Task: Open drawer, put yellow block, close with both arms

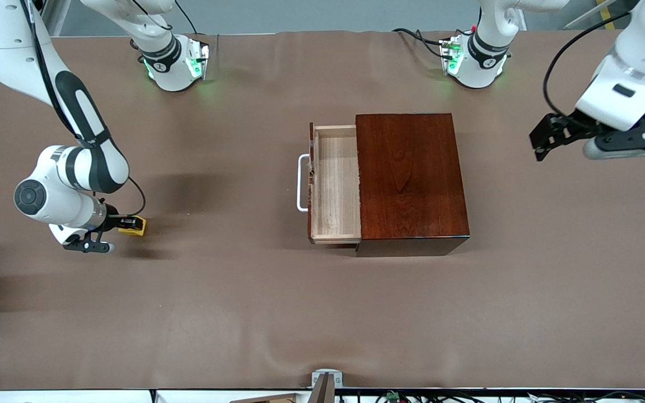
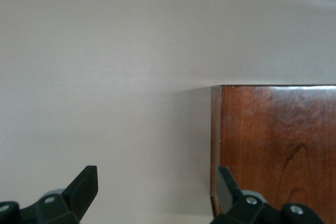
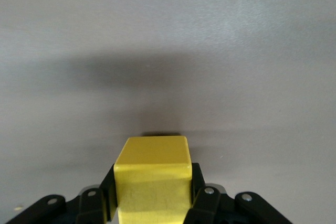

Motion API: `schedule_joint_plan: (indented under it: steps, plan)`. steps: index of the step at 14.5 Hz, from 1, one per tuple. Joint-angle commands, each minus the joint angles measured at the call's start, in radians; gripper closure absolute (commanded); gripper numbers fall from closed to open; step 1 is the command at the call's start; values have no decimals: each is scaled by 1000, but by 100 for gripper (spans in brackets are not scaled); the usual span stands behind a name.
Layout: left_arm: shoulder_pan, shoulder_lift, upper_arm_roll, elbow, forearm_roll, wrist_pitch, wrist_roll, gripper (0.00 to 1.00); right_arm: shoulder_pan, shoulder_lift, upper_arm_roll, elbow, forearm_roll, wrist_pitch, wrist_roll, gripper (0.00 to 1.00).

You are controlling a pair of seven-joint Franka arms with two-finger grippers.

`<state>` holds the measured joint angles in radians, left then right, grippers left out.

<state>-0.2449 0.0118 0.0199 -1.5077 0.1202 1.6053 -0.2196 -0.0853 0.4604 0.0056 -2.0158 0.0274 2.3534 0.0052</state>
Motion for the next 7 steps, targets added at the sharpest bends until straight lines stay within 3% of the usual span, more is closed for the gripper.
schedule_joint_plan:
  steps: [1,3,7]
  plan:
    - [45,-50,-9,-46,-46,-2,60,0,44,-61,-1,28,12,-107,70,100]
    - [62,-50,-30,-49,-59,-4,71,0,70,-91,-1,35,12,-134,111,100]
    - [200,-50,-174,-55,-59,-50,80,0,123,-123,2,37,17,-160,215,100]
